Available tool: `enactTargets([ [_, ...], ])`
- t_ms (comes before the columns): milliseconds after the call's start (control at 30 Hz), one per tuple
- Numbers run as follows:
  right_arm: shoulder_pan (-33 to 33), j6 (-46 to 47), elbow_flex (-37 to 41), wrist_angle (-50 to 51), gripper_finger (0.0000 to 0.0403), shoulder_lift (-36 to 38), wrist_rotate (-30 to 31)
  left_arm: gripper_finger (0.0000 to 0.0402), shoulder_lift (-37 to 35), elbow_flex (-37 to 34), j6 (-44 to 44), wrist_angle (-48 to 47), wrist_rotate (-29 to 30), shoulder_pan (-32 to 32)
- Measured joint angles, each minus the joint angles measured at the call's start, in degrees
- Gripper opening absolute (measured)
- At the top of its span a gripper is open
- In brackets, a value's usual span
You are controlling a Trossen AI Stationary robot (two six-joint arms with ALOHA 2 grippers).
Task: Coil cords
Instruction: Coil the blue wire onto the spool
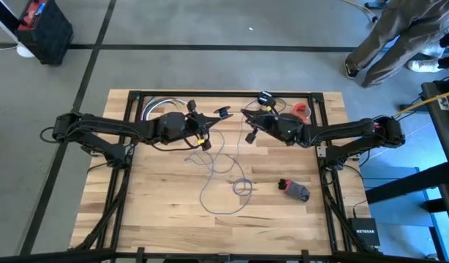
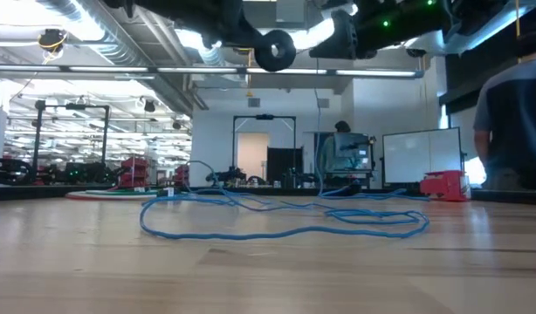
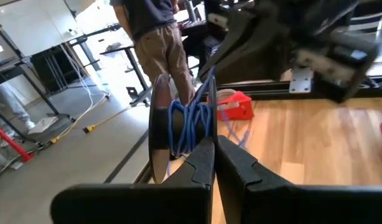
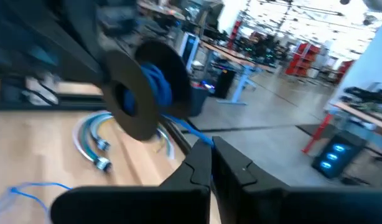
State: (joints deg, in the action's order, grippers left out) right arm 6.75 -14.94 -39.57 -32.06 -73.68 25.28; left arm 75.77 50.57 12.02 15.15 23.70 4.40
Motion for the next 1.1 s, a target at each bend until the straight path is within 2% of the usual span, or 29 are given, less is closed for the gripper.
enactTargets([
  [467,0.02,12.20,-3.85,-3.53,0.0011,-0.67,-17.07,0.0000,1.00,0.00,1.54,-0.61,-0.24,0.62],
  [1100,0.02,9.80,-4.04,-0.41,0.0012,-1.19,-16.08,0.0000,1.50,0.00,1.88,0.79,0.02,0.66],
])
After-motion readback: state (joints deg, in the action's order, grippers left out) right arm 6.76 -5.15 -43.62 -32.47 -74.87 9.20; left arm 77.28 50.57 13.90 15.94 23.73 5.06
